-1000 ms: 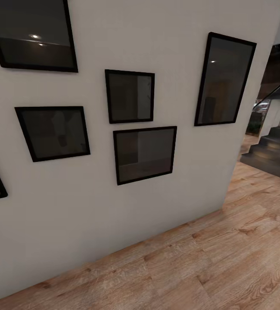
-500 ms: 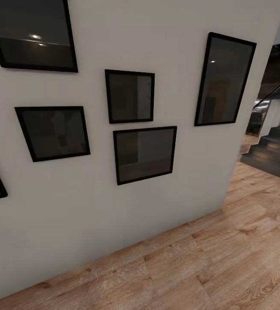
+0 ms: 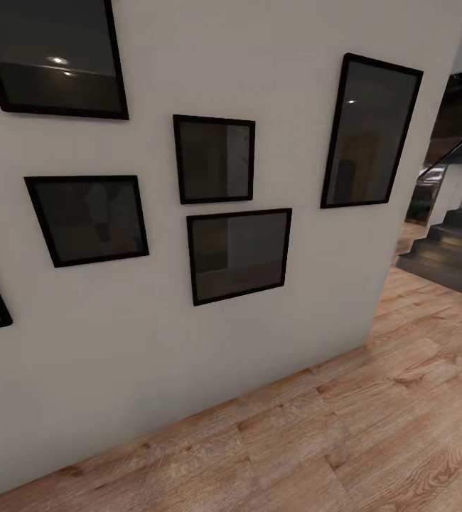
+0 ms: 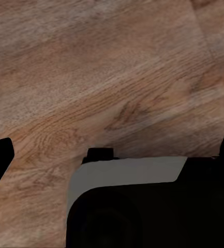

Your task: Pick up the two gym shoes and the two sandals from the corridor floor and place them onto the hallstand (shoe rack) in the corridor, making sure they are on the rack and not on the floor. Arrange them so the two gym shoes are next to each other and the two sandals are next to each other.

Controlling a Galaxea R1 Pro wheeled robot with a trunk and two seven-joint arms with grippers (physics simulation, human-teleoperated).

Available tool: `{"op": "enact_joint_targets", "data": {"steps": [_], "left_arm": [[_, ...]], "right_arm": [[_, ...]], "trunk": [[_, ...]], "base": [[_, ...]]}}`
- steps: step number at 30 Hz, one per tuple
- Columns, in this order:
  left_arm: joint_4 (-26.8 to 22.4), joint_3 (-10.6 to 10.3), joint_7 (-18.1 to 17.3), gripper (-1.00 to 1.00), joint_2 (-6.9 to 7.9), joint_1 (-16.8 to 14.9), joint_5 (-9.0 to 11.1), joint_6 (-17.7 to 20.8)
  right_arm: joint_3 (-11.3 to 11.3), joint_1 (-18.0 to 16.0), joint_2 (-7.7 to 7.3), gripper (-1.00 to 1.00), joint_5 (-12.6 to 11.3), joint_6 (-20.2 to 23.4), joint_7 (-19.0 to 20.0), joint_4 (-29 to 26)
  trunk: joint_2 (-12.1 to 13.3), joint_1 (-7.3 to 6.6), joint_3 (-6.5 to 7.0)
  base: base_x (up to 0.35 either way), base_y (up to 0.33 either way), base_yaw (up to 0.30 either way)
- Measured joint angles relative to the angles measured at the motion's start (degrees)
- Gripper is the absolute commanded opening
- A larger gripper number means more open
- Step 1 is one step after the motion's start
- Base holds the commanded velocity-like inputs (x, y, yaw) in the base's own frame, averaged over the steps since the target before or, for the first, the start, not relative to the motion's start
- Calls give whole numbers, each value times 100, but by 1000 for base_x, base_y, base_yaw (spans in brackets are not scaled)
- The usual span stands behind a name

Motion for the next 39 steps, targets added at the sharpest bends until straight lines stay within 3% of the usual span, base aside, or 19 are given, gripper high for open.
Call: {"op": "enact_joint_targets", "data": {"steps": [1,2,3,10,13,24,39], "left_arm": [[-571,2,2,100,4,-89,6,-25],[-618,3,3,100,9,-103,13,-31],[-651,5,5,100,20,-209,22,-38],[-707,9,8,100,58,-566,22,-247],[-696,21,27,100,205,-610,24,-654],[-644,40,37,100,361,-616,58,-709],[-628,82,-7,100,387,-608,72,-715]], "right_arm": [[-4,-9,-1,100,-35,-38,1,-837],[-8,-32,-1,100,-68,-57,2,-1915],[-13,-34,-2,100,-148,-83,3,-2046],[-28,-58,-9,100,-431,-124,5,-2074],[-26,-60,-4,100,-474,-128,5,-2061],[-34,-59,-8,100,-481,-128,5,-2062],[-38,-59,-12,100,-481,-132,5,-2055]], "trunk": [[0,0,2],[0,0,2],[0,0,2],[0,0,1],[0,0,1],[0,0,1],[0,0,1]], "base": [[0,0,0],[0,0,0],[0,0,0],[0,0,0],[0,0,-108],[0,0,-240],[0,0,-285]]}}
